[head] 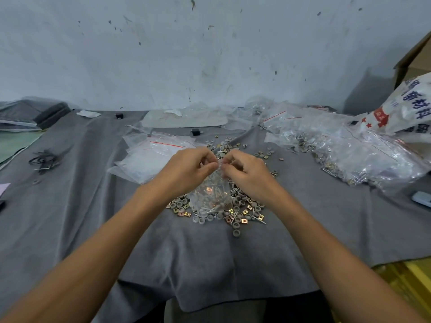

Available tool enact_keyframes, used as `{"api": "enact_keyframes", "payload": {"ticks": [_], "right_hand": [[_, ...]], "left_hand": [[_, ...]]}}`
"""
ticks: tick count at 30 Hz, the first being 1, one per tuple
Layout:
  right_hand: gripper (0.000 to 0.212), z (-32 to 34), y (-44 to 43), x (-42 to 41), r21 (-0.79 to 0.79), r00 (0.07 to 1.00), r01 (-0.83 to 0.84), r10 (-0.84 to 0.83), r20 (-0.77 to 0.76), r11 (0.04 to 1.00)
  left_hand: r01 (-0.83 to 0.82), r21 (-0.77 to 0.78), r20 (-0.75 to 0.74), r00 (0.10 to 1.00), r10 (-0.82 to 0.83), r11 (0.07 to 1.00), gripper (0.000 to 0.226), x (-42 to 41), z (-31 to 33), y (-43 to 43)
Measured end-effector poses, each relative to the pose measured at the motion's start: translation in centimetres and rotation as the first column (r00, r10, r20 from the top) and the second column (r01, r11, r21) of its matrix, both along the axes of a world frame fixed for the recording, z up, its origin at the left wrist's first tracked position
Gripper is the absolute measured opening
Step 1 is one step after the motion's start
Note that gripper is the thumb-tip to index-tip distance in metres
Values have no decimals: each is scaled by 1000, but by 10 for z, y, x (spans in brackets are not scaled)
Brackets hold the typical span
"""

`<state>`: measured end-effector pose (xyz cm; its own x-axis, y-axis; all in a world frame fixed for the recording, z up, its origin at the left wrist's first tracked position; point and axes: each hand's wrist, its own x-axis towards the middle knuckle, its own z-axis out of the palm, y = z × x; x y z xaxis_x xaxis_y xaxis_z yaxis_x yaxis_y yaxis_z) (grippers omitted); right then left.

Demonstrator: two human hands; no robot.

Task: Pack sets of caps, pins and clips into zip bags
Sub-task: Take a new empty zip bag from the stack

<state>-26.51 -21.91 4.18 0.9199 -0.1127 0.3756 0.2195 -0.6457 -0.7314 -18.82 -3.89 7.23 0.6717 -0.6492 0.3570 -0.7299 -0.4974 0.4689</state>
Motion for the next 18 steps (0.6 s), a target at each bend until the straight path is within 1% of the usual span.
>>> {"api": "enact_keyframes", "payload": {"ticks": [5, 8, 12, 14, 18], "right_hand": [[10, -1, 1, 1, -31, 1000, 14, -13, 18, 999], [10, -1, 0, 2, -32, 1000, 4, -4, 16, 999], [8, -1, 0, 4, -37, 1000, 14, -14, 16, 999], [5, -1, 0, 4, -37, 1000, 12, -12, 13, 999], [5, 0, 1, 4, -73, 1000, 16, -14, 25, 997]], "left_hand": [[-13, 47, 24, 1000, 12, 999, 11, -1, 2, -2], [-21, 59, 32, 999, 19, 998, 9, -1, 2, -3], [-28, 9, 35, 999, 28, 1000, 9, -3, 1, -3], [-28, -15, 12, 1000, 28, 999, 8, -4, -1, -3], [-26, -45, -46, 999, 23, 999, 8, -1, -6, -1]]}}
